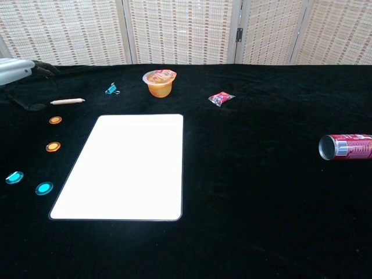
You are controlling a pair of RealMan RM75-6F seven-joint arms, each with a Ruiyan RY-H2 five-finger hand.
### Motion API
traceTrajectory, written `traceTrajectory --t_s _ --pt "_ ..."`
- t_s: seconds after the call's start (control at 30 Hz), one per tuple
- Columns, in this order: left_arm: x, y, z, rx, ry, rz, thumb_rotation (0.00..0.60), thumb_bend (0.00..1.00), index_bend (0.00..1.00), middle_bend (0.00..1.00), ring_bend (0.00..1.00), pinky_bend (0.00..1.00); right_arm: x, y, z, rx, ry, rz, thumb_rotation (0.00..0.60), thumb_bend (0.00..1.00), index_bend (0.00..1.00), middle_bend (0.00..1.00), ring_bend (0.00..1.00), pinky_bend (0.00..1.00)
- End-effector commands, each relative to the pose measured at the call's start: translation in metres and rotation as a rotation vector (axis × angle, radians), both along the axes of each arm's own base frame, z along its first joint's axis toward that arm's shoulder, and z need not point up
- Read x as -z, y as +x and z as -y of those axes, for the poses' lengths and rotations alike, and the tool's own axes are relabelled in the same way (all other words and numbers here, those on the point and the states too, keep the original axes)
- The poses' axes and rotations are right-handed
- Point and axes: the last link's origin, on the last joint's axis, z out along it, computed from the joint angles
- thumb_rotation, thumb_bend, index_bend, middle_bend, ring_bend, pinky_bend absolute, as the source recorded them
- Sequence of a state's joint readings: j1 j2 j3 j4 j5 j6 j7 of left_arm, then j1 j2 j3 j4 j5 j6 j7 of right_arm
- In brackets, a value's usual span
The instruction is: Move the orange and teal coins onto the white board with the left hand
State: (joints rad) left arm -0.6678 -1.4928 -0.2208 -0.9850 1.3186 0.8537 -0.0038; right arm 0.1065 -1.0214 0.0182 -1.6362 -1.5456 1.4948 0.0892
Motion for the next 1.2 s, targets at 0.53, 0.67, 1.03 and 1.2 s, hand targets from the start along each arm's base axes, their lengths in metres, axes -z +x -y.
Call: traceTrajectory --t_s 0.53,0.67,1.03,1.2 --pt "0.032 -0.01 -0.021 -0.107 -0.033 -0.054 0.6 0.4 0.43 0.11 0.0 0.0 0.003 -0.004 -0.001 0.022 0.004 0.007 0.6 0.46 0.0 0.01 0.0 0.0" --pt "0.033 -0.013 -0.023 -0.123 -0.023 -0.054 0.6 0.4 0.43 0.11 0.0 0.0 0.004 -0.004 -0.001 0.02 0.006 0.009 0.6 0.46 0.0 0.01 0.0 0.0" --pt "0.037 -0.023 -0.028 -0.173 -0.01 -0.068 0.6 0.4 0.44 0.1 0.0 0.0 0.003 -0.007 -0.002 0.033 0.002 0.01 0.6 0.46 0.0 0.01 0.0 0.0" --pt "0.039 -0.026 -0.029 -0.187 -0.002 -0.064 0.6 0.4 0.44 0.1 0.0 0.0 0.004 -0.007 -0.001 0.034 0.003 0.012 0.6 0.46 0.0 0.01 0.0 0.0"
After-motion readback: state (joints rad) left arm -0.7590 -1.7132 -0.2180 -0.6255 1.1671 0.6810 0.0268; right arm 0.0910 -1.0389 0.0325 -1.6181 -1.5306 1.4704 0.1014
